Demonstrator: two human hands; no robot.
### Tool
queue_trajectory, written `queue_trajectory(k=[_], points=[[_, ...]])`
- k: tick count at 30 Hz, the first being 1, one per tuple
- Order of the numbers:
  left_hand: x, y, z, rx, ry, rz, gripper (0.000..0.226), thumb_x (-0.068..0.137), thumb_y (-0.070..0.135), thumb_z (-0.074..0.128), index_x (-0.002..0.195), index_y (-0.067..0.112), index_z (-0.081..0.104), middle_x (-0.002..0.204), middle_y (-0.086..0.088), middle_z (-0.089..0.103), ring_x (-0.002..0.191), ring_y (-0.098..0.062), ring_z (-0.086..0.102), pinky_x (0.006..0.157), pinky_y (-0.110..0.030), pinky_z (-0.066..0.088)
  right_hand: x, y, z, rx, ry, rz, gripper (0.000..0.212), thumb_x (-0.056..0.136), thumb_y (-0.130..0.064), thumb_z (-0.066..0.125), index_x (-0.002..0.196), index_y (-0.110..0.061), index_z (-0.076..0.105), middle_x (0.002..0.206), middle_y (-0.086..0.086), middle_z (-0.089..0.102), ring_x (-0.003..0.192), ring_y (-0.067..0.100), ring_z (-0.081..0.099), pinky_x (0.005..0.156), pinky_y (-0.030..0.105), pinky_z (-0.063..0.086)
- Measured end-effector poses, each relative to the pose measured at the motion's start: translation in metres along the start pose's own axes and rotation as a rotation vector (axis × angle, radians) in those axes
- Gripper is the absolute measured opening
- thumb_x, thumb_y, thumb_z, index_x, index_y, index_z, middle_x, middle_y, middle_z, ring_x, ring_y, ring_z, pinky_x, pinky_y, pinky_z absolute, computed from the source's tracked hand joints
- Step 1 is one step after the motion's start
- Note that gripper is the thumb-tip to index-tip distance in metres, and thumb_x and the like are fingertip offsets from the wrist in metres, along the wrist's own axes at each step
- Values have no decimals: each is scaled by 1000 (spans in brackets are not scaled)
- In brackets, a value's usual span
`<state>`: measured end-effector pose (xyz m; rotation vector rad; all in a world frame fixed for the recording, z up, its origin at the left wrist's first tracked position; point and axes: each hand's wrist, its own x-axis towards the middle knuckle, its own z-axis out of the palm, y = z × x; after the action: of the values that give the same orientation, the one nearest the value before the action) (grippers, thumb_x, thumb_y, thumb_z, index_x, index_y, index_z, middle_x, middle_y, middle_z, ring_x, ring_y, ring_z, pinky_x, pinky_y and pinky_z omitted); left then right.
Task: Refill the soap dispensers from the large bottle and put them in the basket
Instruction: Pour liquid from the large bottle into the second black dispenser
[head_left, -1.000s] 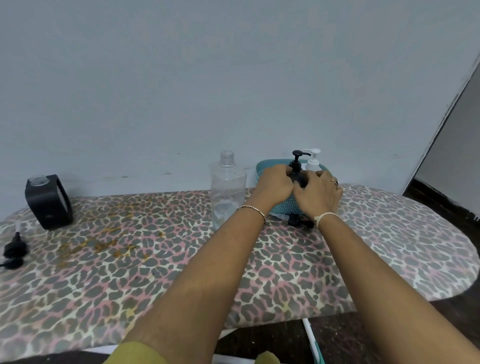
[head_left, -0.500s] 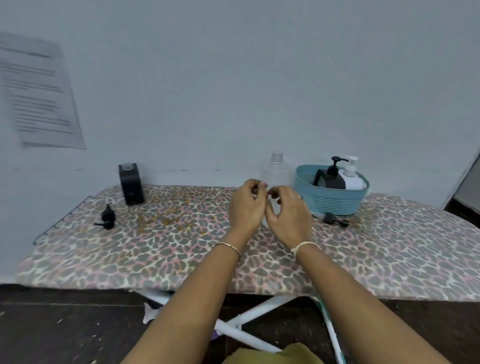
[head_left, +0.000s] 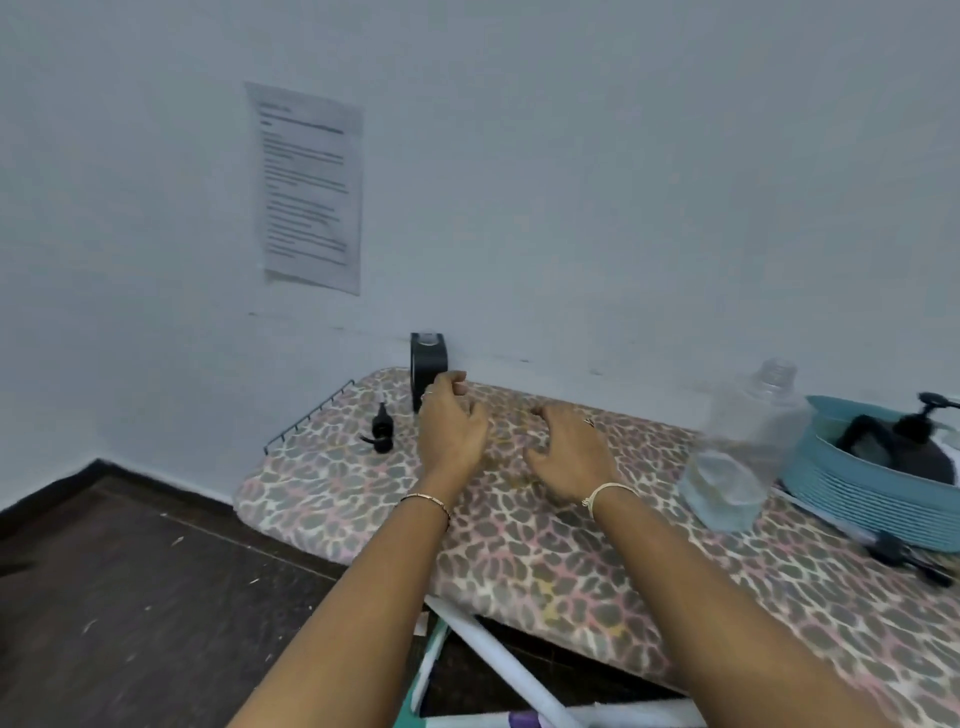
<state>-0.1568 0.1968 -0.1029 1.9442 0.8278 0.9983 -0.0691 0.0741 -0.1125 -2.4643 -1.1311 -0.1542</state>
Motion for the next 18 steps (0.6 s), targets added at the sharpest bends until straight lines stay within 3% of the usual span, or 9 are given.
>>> queue_trajectory(k=[5,8,11,14,18], points=[[54,-24,-3,112,134,-61,61,84,24,68,137,10,40,135,-11,46,126,-28,42,104,-39,40,33,-5,34,-33,-79,-26,64,88,-37,60,144,-19,36,143,5,45,129,24,45,107,41,38],[84,-33,3,62,124,-91,85,77,32,76,144,8,30,143,-10,40,133,-26,37,108,-38,36,57,-3,46,4,-69,-13,64,88,-36,60,144,-19,36,142,5,45,129,24,45,107,41,38],[109,-44,15,63,70,-158,109,64,48,82,146,9,23,145,-9,40,134,-27,39,105,-45,41,77,-1,55,38,-21,-15,60,87,-34,60,141,-19,41,139,4,48,126,22,47,105,40,40],[122,-49,26,37,68,-208,100,61,48,82,140,13,29,133,-7,52,122,-29,51,93,-46,50,89,-1,60,86,-2,-9,58,86,-32,60,140,-21,42,139,1,48,127,21,47,106,42,40],[128,-46,31,30,103,-225,67,75,23,72,133,18,38,115,-4,61,100,-28,61,81,-43,55,98,2,65,105,7,-2,56,87,-31,60,139,-20,43,139,2,49,126,21,47,106,41,40]])
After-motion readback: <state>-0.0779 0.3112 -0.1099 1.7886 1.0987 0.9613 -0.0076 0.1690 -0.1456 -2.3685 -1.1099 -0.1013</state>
